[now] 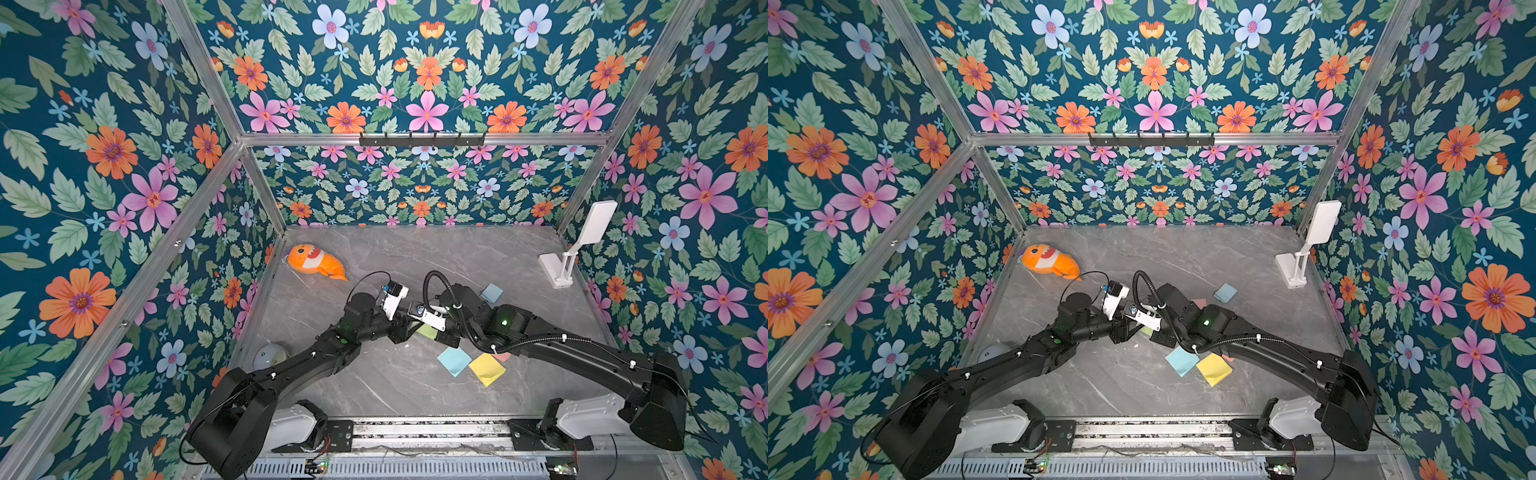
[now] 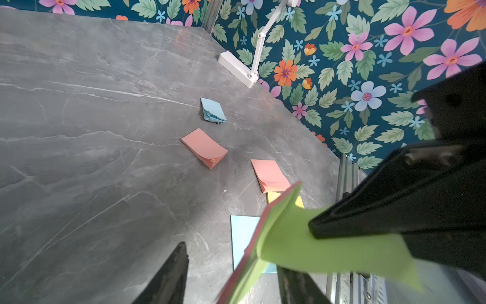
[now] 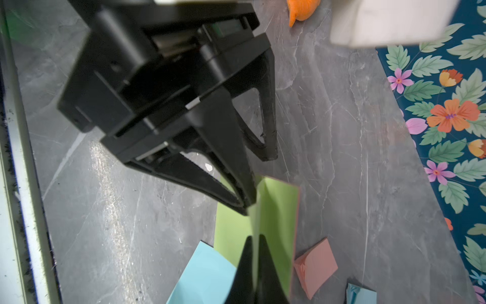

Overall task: Tear off pages from different memo pads
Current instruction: Pick up the memo pad from the center of the board.

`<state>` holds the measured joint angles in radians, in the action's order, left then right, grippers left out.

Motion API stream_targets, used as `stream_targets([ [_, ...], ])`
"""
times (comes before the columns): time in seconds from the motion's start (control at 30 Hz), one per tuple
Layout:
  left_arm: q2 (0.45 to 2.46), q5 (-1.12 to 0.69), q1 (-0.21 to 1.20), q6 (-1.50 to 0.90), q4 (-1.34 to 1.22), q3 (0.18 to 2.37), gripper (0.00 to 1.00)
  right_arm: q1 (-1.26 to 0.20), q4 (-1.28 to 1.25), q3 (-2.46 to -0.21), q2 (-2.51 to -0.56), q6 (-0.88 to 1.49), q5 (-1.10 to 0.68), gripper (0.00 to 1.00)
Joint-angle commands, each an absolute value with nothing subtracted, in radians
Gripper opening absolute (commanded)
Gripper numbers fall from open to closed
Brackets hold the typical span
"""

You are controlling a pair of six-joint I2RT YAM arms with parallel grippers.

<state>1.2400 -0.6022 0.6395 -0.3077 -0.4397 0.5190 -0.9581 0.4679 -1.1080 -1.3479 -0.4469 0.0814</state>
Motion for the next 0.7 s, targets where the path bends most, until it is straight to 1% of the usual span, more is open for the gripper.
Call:
stream_targets([
  [0.0,1.253,-0.681,0.639,-0.295,-0.461,0.522,0.46,-0.951,0.449,-1.109,-1.345,-0.429,0.077,0.0],
  [0.13,1.251,-0.7,0.64,-0.311,-0.487,0.498,0.47,-0.936,0.438,-1.109,-1.344,-0.402,0.073,0.0],
  [0.23,1.252,-0.705,0.641,-0.326,-0.52,0.488,0.44,-0.933,0.434,-1.109,-1.346,-0.396,0.069,0.0],
  [0.47,1.285,-0.732,0.643,-0.344,-0.555,0.498,0.3,-0.923,0.416,-1.103,-1.341,-0.379,0.05,0.0],
  [0.53,1.293,-0.738,0.643,-0.349,-0.562,0.501,0.25,-0.919,0.411,-1.101,-1.339,-0.371,0.043,0.0],
  [0.67,1.304,-0.741,0.643,-0.351,-0.569,0.505,0.1,-0.907,0.393,-1.093,-1.333,-0.36,0.035,0.0],
])
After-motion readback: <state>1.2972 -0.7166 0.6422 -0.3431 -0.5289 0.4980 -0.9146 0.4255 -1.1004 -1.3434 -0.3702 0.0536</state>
